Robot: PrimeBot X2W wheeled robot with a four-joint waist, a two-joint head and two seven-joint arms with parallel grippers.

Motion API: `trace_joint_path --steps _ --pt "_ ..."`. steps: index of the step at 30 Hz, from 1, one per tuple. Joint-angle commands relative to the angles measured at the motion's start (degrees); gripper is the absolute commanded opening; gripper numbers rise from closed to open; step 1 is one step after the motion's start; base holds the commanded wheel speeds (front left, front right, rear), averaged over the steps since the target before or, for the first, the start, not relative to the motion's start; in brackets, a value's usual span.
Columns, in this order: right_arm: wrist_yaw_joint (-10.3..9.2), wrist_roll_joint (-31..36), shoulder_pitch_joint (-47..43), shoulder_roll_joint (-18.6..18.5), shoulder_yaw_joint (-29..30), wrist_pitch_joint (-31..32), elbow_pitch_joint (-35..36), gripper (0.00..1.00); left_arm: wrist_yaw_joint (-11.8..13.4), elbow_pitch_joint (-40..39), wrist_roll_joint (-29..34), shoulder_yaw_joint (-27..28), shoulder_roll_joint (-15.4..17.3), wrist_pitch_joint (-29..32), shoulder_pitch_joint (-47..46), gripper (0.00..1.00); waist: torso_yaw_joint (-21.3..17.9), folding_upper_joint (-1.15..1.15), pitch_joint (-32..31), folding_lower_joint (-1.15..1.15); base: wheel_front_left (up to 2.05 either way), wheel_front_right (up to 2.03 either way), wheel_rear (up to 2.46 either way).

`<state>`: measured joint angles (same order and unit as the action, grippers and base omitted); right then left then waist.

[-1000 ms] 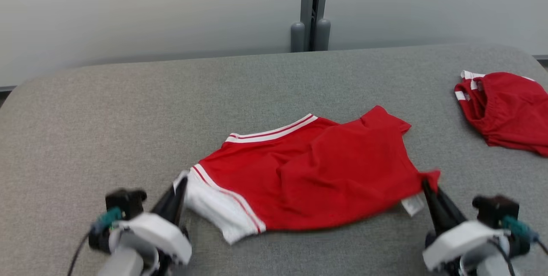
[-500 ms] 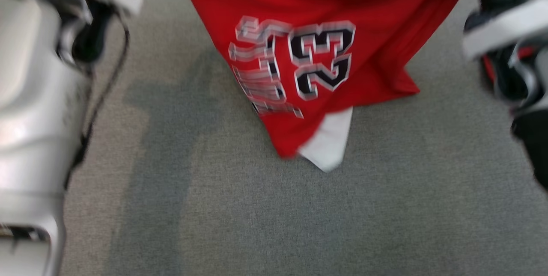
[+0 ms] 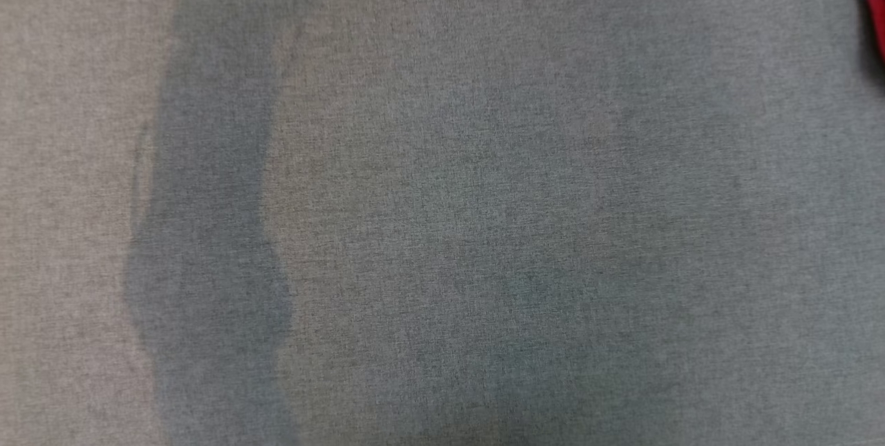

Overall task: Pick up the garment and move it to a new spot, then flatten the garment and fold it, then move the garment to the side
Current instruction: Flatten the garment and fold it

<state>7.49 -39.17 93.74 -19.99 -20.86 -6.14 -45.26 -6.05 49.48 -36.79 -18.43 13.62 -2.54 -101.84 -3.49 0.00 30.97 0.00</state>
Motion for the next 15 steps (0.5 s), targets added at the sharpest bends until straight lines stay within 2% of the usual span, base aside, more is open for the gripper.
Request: trace_joint_path --steps 1,6,15 --pt "0.01 0.7 2.69 -0.07 -0.87 -0.48 -2.14 0.0 -0.2 1.86 0.57 -0.21 -0.37 -0.65 -3.12 0.0 0.13 0.0 1.58 0.0 0.0 0.0 0.0" --pt "0.01 1.21 7.49 0.2 -3.12 -2.34 -6.79 0.0 -0.51 6.11 1.42 -1.17 -0.73 -2.19 -7.68 0.0 0.71 0.0 3.19 0.0 0.0 0.0 0.0" --pt "0.0 -0.64 9.13 0.02 -6.75 -4.49 -11.22 0.0 -1.13 10.82 0.91 -2.52 -1.36 -4.08 -10.13 0.0 1.85 0.0 5.35 0.0 0.0 0.0 0.0"
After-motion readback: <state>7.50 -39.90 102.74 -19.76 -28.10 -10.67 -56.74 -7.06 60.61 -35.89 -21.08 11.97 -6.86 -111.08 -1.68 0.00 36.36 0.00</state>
